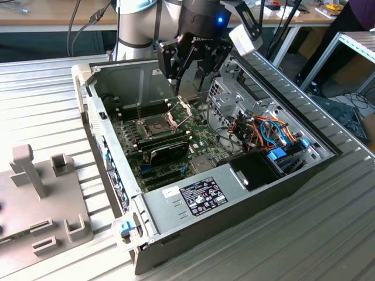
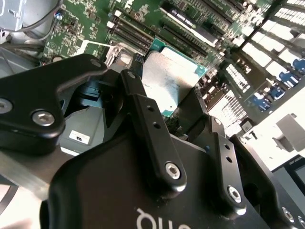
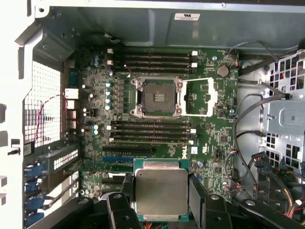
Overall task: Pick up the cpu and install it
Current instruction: 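Pick up the cpu and move it towards the insertion slot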
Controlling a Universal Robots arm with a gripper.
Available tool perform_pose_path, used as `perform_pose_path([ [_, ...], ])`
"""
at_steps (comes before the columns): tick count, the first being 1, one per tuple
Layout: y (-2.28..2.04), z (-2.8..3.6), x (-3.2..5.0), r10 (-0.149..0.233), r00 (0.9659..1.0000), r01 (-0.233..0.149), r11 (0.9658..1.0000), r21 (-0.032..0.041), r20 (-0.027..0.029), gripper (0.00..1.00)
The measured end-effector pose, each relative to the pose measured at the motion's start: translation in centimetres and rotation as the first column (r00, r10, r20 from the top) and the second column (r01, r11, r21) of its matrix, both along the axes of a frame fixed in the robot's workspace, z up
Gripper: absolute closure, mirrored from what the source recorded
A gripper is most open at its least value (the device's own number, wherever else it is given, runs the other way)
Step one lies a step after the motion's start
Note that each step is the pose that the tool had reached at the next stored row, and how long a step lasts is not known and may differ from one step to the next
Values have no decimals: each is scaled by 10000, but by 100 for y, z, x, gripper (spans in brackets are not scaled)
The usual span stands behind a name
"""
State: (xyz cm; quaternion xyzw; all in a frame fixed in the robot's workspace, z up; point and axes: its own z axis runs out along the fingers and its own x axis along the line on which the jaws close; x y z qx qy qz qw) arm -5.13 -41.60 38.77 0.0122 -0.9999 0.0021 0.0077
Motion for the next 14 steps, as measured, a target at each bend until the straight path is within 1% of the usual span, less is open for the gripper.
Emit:
perform_pose_path([
  [3, 77, -14, 0, -1, 10000, 1, 10000, 0, 0, 45],
  [7, 163, -33, 0, 1, 10000, -1, 10000, -1, 0, 45],
  [10, 278, -49, 0, 0, 10000, 0, 10000, 2, 0, 45],
  [14, 355, -57, 0, 0, 10000, 0, 10000, 3, 0, 45],
])
